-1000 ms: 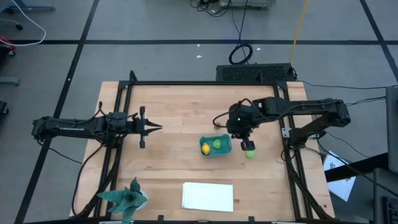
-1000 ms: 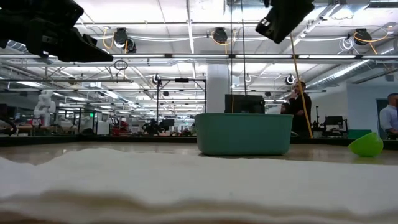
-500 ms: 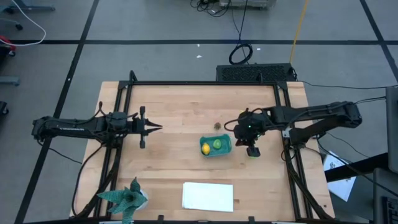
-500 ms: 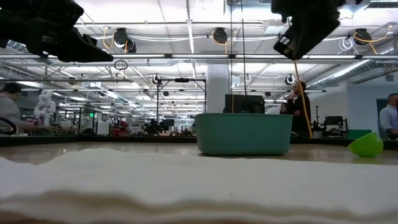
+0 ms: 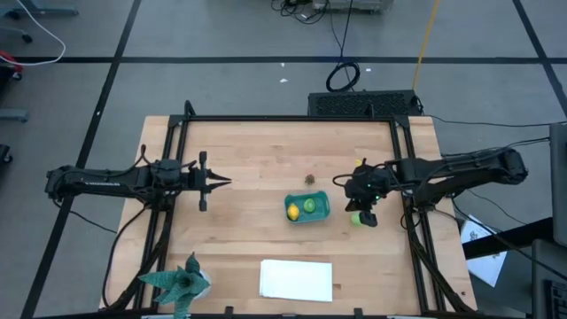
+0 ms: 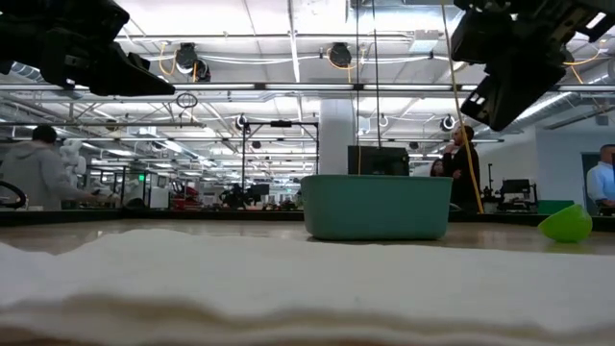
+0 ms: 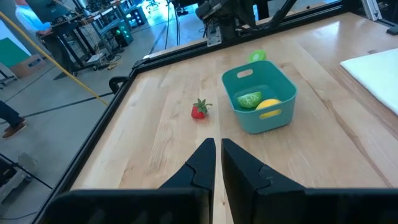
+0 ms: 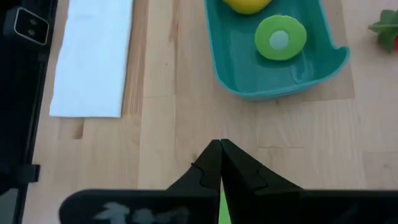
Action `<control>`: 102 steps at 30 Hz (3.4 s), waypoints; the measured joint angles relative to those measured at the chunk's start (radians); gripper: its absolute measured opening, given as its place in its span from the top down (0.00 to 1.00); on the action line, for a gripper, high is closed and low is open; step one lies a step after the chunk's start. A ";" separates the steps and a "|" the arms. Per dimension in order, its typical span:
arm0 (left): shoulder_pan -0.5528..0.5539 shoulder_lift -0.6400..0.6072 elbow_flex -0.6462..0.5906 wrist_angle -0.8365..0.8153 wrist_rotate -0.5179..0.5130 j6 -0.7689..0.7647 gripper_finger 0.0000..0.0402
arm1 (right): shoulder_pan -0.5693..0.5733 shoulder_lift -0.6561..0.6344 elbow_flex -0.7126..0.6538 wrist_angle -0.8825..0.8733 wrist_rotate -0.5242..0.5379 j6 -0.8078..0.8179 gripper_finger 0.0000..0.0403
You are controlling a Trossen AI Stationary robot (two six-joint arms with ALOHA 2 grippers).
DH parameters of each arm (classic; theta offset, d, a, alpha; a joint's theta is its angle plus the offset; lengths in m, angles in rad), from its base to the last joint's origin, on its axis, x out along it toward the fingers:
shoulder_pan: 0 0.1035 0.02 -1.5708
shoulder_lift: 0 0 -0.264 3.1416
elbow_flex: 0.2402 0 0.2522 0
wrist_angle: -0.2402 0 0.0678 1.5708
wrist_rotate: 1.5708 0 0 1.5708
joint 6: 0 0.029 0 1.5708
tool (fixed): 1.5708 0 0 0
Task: Pick and placing Produce into tupperware
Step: Put the sliced cabbage into the green bin
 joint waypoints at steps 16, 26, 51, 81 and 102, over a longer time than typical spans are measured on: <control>0.000 0.000 0.000 -0.006 0.000 -0.001 0.92 | 0.000 -0.151 -0.177 0.203 0.001 0.053 1.00; 0.000 0.000 0.000 -0.006 0.000 -0.004 0.92 | 0.000 -0.150 -0.188 0.107 -0.001 0.116 1.00; 0.000 0.000 0.000 0.002 -0.001 0.003 0.92 | 0.060 -0.066 -0.023 -0.215 -0.045 0.237 1.00; 0.000 0.000 0.000 0.000 -0.001 0.003 0.92 | 0.079 0.233 0.299 -0.511 0.034 0.117 1.00; 0.000 0.000 0.000 -0.001 -0.001 0.001 0.92 | 0.078 0.243 0.298 -0.438 0.032 0.147 0.45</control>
